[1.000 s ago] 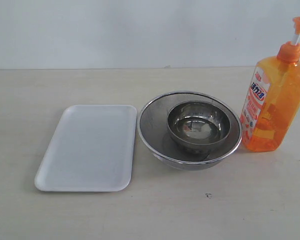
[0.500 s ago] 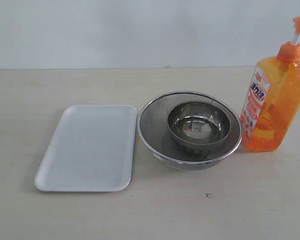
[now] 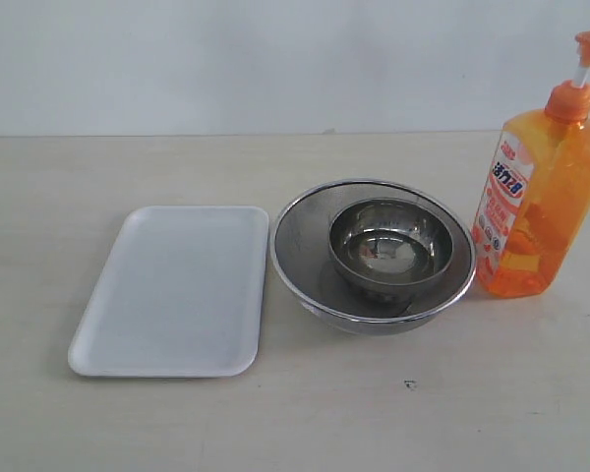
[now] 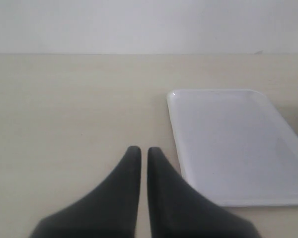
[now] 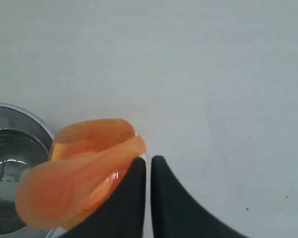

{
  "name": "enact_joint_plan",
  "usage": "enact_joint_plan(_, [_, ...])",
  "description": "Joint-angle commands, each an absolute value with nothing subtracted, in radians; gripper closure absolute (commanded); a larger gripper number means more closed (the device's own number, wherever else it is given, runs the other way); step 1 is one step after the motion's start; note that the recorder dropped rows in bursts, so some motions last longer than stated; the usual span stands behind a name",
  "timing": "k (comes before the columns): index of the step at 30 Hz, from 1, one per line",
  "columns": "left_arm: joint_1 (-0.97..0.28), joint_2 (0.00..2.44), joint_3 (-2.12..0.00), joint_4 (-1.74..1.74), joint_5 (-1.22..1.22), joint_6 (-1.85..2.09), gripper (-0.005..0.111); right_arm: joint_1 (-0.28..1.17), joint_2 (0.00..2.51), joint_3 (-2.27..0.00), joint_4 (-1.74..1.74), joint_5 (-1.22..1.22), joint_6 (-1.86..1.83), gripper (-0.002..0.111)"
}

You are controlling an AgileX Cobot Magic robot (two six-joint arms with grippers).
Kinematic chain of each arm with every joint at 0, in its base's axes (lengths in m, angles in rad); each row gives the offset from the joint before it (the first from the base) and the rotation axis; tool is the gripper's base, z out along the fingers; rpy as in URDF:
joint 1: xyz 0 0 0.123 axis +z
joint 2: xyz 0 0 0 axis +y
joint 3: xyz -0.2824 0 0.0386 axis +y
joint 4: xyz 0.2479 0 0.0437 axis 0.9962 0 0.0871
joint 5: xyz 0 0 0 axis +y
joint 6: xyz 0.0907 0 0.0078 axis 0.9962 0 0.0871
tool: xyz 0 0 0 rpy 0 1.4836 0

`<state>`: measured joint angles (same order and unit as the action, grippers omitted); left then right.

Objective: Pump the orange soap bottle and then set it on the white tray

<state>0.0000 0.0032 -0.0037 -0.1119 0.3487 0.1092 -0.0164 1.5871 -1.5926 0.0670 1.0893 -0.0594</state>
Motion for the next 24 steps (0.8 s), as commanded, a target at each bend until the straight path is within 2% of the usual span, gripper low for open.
enact_joint_plan(1, [0.002,0.0,0.0,-0.117,0.34,0.102,0.102,-0.02,1.613,-1.597,0.074,1.033,-0.079,0.108])
enact_joint_plan(10, [0.002,0.0,0.0,-0.117,0.34,0.102,0.102,-0.02,1.615,-1.597,0.074,0.949,-0.138,0.108])
enact_joint_plan(24, [0.002,0.0,0.0,-0.117,0.34,0.102,0.102,-0.02,1.615,-1.597,0.066,0.967,-0.154,0.108])
